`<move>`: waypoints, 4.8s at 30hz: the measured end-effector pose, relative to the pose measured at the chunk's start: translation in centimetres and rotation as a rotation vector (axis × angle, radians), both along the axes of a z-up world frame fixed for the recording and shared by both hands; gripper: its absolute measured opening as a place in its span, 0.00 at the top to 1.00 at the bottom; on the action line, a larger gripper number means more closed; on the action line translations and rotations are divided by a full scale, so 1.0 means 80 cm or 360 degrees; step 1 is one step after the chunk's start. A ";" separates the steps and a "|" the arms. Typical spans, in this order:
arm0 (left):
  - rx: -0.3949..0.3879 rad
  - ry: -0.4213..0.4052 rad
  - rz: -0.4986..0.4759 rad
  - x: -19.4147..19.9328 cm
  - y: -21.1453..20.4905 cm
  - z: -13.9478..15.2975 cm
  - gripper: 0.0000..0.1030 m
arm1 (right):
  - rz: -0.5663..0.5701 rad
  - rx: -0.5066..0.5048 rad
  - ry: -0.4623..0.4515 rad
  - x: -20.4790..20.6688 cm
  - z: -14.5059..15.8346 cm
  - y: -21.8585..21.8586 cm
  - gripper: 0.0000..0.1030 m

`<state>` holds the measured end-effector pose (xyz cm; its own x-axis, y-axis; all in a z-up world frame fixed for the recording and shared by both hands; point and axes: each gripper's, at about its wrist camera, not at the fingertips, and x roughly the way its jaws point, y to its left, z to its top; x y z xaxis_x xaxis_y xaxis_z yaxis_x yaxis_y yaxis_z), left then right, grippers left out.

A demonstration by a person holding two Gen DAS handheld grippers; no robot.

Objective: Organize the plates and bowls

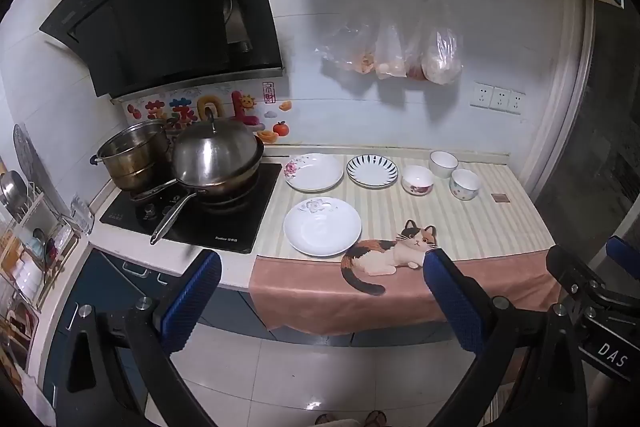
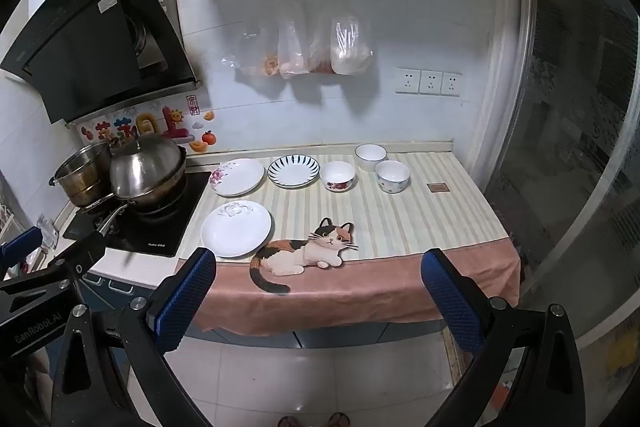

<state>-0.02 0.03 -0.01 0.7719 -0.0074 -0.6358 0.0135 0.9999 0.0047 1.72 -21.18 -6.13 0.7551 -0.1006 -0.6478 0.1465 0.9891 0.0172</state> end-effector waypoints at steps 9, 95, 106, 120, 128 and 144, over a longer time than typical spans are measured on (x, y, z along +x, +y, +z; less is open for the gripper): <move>0.0020 -0.0002 0.0000 0.000 0.000 0.000 0.00 | 0.0002 0.0030 0.0008 0.002 0.000 -0.001 0.00; 0.0029 -0.0016 -0.0005 -0.007 0.024 0.005 0.00 | -0.0008 0.0035 0.0008 0.003 0.003 -0.003 0.00; 0.0115 -0.0013 0.0019 0.056 0.043 -0.024 0.00 | -0.0030 0.0206 0.0032 0.049 -0.041 0.012 0.00; -0.0009 0.0512 0.0208 0.282 0.114 -0.213 0.00 | 0.0094 0.0434 0.0543 0.315 -0.271 0.010 0.00; -0.0147 0.0943 0.0329 0.433 0.134 -0.364 0.15 | 0.0352 0.0589 0.0891 0.500 -0.434 0.028 0.06; -0.0183 0.1312 0.0288 0.550 0.125 -0.484 0.63 | 0.0688 0.0871 0.1287 0.662 -0.582 0.069 0.51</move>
